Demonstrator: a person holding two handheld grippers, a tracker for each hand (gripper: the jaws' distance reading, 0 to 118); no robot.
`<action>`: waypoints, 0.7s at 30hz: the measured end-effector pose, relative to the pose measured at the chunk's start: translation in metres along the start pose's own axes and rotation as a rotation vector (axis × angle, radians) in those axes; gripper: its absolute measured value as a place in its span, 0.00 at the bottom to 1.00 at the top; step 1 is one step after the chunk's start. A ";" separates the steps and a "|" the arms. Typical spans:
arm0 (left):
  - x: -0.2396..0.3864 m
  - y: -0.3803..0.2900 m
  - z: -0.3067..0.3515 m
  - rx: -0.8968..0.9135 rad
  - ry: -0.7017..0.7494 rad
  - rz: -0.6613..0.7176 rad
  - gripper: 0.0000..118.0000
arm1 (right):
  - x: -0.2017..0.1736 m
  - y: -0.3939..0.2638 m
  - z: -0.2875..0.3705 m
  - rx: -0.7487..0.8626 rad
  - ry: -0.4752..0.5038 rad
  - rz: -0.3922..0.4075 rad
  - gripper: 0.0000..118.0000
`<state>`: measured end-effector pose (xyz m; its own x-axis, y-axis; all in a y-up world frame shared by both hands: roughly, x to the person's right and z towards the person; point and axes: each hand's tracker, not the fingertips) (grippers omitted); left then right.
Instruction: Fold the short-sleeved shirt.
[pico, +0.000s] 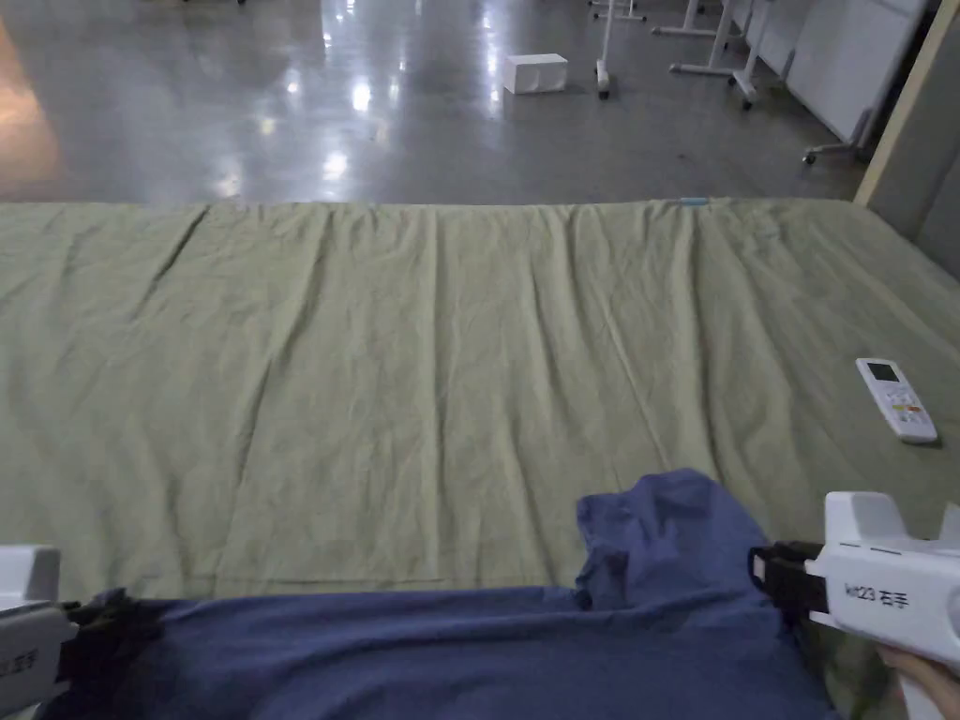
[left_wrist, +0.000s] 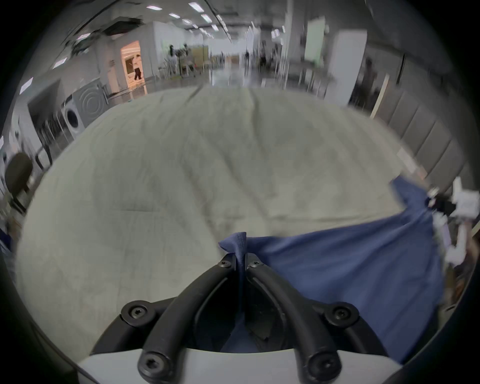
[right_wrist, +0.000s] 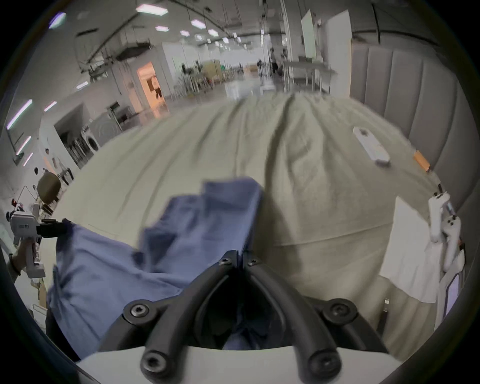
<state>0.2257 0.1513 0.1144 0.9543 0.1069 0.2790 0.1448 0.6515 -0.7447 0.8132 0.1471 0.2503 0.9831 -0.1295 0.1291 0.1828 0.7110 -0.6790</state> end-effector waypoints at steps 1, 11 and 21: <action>-0.002 0.000 0.023 0.029 -0.049 0.038 0.05 | -0.005 0.000 0.021 0.040 0.009 0.007 0.02; -0.031 -0.118 0.187 0.107 -0.078 0.029 0.05 | -0.045 -0.107 0.206 0.145 0.029 0.006 0.02; -0.043 -0.213 0.149 0.020 -0.043 0.041 0.06 | -0.048 -0.197 0.205 0.036 -0.024 -0.091 0.02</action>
<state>0.1146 0.1199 0.3515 0.9473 0.1657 0.2741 0.0996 0.6610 -0.7437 0.7288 0.1550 0.5258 0.9620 -0.1783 0.2067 0.2707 0.7213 -0.6375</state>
